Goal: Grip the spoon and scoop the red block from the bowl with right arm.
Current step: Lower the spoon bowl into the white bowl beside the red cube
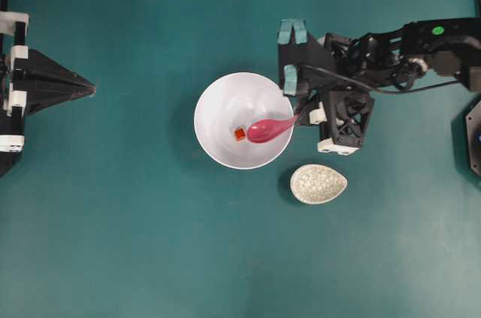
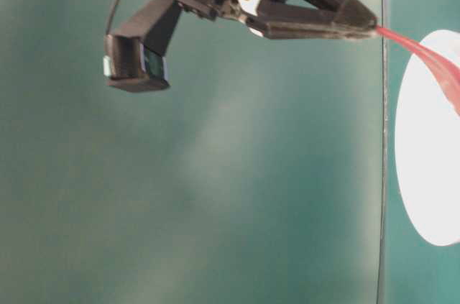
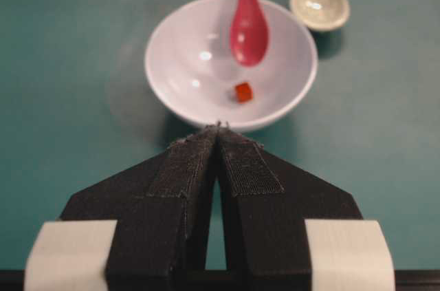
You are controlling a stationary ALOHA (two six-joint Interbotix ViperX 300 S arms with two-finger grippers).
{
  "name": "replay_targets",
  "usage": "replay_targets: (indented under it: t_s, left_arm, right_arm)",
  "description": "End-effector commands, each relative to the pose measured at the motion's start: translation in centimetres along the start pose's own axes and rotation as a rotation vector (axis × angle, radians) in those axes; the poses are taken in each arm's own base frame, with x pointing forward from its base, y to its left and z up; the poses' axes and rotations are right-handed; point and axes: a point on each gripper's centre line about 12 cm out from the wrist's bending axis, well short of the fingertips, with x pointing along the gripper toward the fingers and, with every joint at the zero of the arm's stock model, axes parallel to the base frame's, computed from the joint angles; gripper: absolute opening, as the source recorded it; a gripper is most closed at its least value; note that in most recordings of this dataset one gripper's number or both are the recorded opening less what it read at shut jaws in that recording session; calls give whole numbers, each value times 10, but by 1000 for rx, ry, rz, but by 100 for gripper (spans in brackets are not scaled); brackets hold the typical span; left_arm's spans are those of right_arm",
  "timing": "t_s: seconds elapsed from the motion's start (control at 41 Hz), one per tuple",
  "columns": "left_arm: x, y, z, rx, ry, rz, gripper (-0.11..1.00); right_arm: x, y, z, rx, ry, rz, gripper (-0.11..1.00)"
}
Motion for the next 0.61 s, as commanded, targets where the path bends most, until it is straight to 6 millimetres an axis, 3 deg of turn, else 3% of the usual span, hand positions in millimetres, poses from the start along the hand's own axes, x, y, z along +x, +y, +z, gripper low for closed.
replay_targets:
  t_s: [0.0, 0.586]
  left_arm:
    - [0, 1, 10, -2, -29, 4, 0]
    - [0, 1, 10, -3, -30, 5, 0]
  right_arm:
    - [-5, 0, 14, -11, -37, -6, 24]
    - [12, -4, 17, -23, 14, -9, 24]
